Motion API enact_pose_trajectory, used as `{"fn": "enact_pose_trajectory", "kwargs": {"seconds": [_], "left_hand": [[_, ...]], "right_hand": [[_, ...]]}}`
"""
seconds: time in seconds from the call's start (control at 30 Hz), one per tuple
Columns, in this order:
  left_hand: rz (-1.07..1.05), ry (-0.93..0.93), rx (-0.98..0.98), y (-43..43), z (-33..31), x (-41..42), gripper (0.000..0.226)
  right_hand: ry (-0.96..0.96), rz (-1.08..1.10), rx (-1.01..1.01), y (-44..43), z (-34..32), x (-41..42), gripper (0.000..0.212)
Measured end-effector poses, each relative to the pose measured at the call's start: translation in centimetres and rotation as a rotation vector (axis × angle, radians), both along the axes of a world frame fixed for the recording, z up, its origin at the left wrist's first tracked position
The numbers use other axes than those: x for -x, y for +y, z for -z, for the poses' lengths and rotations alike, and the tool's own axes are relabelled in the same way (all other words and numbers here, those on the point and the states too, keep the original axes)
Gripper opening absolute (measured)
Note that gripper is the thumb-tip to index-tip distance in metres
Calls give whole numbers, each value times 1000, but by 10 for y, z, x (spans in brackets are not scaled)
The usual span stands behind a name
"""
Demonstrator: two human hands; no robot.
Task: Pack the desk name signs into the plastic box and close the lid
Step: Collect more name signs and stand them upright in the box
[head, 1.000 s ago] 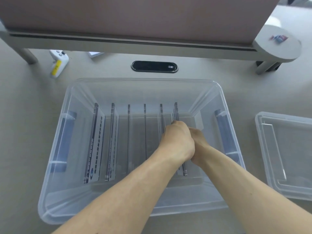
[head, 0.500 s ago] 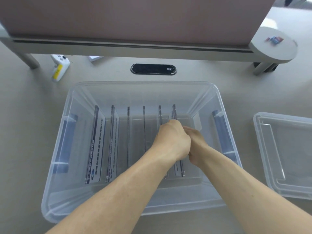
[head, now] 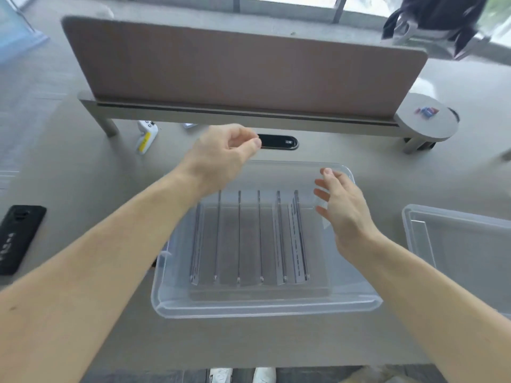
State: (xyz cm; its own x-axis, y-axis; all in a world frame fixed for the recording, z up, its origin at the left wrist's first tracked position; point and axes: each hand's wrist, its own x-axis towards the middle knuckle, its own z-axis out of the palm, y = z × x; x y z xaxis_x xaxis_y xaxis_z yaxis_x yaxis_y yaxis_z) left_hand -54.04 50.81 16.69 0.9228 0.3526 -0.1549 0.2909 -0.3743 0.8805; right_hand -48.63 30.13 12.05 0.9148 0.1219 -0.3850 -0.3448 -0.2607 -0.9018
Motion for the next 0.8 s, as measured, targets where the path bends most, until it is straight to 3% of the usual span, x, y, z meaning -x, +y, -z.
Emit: {"fn": "enact_pose_trajectory", "kwargs": {"seconds": [0.43,0.8], "left_hand": [[33,-265,-98,16,-110,41,22],[-72,-470,-66,23,-185,77,28]], "right_hand": [[-184,24,-136,19,-114,41,33],[-569,-11,-255,21,-217,56,24]]}}
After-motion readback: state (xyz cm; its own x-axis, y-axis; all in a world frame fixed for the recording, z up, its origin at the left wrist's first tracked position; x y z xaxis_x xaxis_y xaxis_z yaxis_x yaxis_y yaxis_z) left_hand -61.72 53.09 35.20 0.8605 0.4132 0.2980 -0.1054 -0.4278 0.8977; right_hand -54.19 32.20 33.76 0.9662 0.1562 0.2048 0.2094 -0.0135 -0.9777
